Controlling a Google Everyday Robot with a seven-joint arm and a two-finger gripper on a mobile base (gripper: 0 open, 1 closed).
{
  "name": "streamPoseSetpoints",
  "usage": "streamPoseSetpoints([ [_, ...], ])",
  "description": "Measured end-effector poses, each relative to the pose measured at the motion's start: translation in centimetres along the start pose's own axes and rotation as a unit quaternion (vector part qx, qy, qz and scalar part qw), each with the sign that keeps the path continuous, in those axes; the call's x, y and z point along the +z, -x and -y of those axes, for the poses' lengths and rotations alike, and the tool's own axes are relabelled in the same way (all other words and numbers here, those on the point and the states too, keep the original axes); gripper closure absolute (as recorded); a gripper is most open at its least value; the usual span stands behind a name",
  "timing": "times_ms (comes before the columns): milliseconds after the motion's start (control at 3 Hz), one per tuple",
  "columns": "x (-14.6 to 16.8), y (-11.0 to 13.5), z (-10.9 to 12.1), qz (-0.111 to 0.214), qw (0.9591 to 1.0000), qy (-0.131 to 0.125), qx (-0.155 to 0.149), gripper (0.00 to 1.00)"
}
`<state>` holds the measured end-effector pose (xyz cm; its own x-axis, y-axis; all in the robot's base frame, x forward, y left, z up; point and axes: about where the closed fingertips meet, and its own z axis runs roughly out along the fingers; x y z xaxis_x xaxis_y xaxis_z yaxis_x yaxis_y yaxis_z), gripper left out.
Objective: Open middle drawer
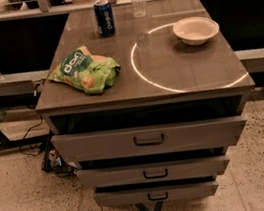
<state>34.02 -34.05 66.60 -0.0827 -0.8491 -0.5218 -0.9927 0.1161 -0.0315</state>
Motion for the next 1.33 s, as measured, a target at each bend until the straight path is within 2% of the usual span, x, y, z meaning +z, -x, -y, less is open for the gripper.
streamPoseSetpoints([
  [333, 5.1, -1.0, -1.6, 0.015, 0.9998, -0.01, 0.007, 0.0],
  [667, 10.8, -1.5, -1.6, 0.053, 0.9981, -0.03, 0.007, 0.0],
  [1000, 14.5, -1.4, -0.3, 0.082, 0.9953, -0.05, 0.007, 0.0],
  [1333, 14.5, -1.4, -0.3, 0.082, 0.9953, -0.05, 0.007, 0.0],
])
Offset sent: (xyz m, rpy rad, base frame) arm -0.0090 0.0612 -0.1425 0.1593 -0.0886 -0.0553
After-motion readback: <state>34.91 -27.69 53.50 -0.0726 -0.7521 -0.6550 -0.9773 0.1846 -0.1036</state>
